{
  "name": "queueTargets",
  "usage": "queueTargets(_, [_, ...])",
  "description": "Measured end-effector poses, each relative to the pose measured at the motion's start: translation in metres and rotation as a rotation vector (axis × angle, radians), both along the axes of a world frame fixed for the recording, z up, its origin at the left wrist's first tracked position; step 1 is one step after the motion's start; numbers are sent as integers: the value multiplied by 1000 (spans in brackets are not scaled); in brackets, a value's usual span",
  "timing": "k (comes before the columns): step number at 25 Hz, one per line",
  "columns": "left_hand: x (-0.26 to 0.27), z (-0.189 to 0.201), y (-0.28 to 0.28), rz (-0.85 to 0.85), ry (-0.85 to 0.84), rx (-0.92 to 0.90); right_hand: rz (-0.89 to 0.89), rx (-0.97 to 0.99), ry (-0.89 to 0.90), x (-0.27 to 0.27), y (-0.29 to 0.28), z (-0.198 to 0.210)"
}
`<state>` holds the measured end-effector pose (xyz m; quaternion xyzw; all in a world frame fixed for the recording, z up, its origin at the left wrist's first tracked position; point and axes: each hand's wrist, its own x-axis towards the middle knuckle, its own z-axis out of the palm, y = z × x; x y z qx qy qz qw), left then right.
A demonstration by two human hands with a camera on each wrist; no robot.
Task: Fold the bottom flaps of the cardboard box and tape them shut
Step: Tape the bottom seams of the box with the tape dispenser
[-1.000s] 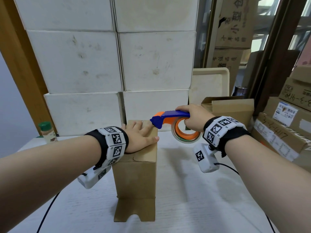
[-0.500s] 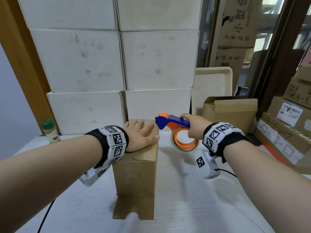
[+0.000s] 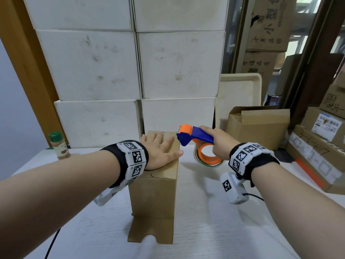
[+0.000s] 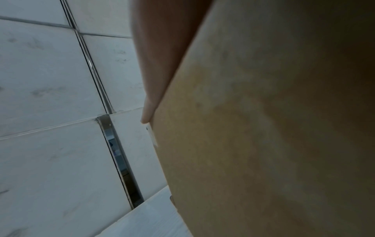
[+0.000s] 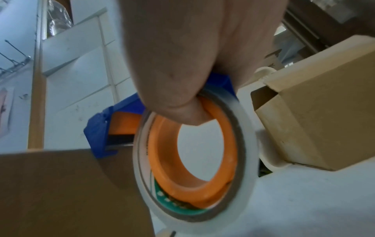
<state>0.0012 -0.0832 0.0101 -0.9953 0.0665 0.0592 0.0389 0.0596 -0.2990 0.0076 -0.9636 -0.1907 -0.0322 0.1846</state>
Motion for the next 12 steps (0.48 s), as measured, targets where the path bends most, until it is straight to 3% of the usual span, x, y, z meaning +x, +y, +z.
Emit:
queueTargets(4, [-1,1,0,3,-7,-8,-12,0,-1,-1,-9,-9])
queueTargets(8, [-2,2,-2,12,0,-23,-76,-122,26,-5,-33,-9])
queueTargets(12, [-3,3,-4,20,-12,-30,-44,-283,-90,-2,-14,-11])
